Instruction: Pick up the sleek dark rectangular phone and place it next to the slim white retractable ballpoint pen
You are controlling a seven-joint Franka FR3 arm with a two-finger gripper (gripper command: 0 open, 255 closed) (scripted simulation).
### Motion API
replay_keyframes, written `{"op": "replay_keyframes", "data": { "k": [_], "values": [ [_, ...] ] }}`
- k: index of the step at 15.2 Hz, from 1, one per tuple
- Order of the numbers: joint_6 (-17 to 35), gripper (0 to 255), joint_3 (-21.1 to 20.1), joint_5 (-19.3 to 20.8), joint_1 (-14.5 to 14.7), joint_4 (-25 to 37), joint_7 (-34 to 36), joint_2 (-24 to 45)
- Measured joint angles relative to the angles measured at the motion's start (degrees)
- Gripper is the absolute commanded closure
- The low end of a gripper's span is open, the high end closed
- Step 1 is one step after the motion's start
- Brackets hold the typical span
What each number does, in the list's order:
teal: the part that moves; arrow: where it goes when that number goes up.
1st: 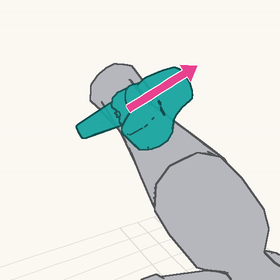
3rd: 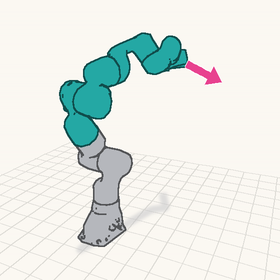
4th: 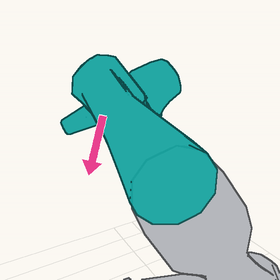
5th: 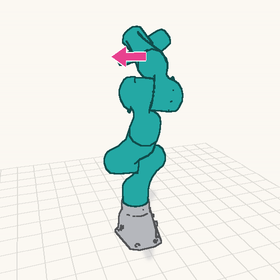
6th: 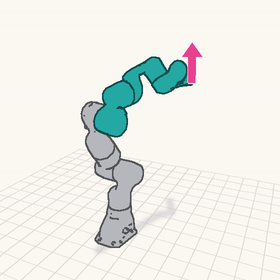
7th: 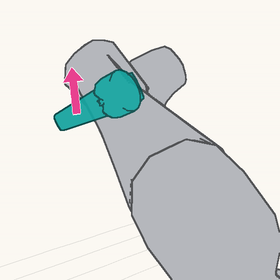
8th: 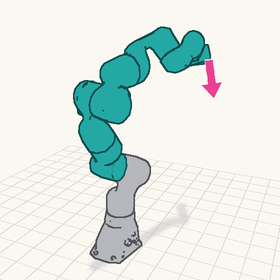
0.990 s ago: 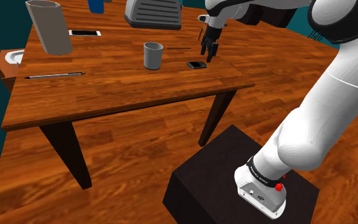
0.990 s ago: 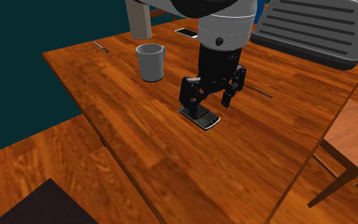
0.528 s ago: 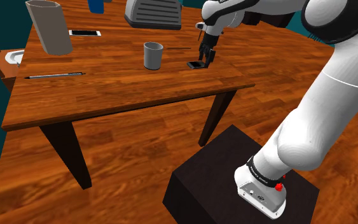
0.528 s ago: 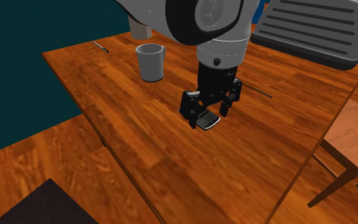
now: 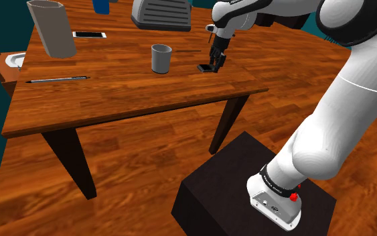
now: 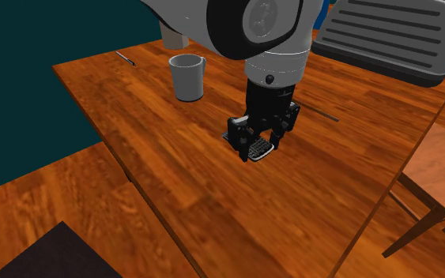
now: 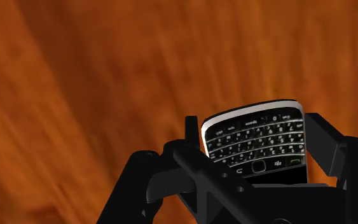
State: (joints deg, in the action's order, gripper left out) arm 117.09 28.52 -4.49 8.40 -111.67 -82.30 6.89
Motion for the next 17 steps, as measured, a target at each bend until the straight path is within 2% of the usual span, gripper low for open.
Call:
{"op": "replay_keyframes", "data": {
  "k": [9, 17],
  "values": [
    [0.0, 255, 0.0, 0.0, 0.0, 0.0, 0.0, 0.0],
    [-4.9, 255, 0.1, 1.1, 0.2, 3.3, 0.8, -1.9]
  ]
}}
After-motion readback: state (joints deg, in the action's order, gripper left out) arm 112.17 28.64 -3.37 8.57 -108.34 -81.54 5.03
